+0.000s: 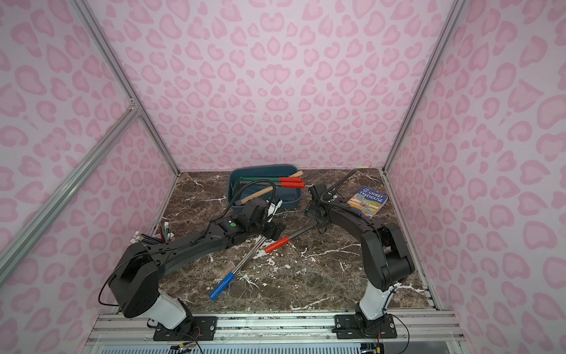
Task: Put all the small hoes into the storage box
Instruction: Pick up the hoe from the center of the board.
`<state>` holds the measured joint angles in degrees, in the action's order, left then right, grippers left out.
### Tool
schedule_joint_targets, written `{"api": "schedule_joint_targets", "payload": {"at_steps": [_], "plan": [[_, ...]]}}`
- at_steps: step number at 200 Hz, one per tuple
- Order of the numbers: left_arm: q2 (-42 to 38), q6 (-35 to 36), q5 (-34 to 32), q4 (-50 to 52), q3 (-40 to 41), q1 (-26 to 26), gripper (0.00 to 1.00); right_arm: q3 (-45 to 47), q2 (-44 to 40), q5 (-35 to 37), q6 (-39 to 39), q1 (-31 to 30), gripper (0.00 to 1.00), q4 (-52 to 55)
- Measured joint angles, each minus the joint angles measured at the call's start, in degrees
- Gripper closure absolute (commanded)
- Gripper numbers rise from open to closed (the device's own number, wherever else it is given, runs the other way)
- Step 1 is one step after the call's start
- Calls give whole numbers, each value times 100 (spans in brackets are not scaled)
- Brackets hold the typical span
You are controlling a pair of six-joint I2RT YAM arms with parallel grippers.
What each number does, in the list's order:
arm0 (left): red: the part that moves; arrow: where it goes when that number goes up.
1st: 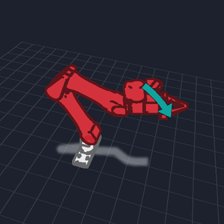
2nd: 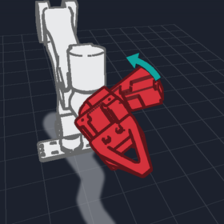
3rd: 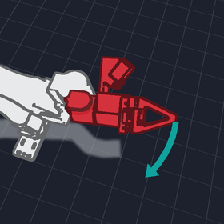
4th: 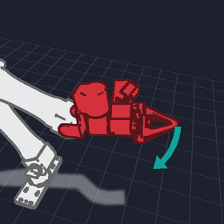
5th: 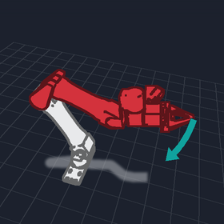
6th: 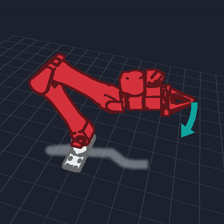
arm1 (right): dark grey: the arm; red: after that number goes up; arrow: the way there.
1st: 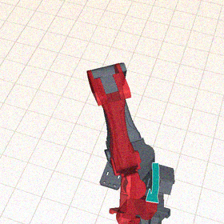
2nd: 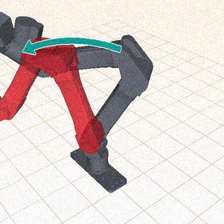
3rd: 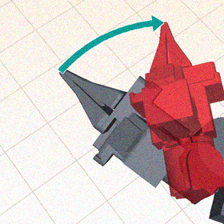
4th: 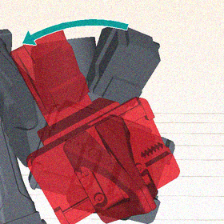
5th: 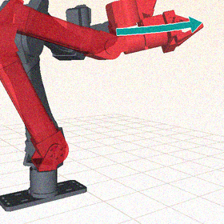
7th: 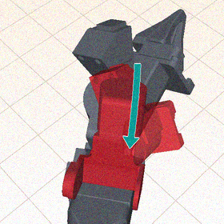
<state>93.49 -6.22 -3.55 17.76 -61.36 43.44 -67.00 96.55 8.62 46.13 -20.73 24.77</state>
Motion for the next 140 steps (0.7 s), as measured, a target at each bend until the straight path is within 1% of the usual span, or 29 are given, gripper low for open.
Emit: {"api": "schedule_joint_targets", "payload": {"at_steps": [32, 61, 76, 91, 140], "plan": [[330, 181, 136, 2, -293, 103, 9, 551, -734, -122, -317, 70, 9, -361], [691, 411, 210, 116, -636, 173, 9, 1204, -1414, -411, -601, 260, 4, -809], [879, 538, 278, 225, -828, 188, 9, 1475, -1749, -573, -732, 363, 3, -1005], [1051, 643, 367, 319, -960, 188, 10, 1591, -1963, -697, -833, 444, 2, -1095], [1510, 964, 796, 682, -1414, 203, 12, 1729, -2365, -1156, -1126, 667, 2, -1178]]}}
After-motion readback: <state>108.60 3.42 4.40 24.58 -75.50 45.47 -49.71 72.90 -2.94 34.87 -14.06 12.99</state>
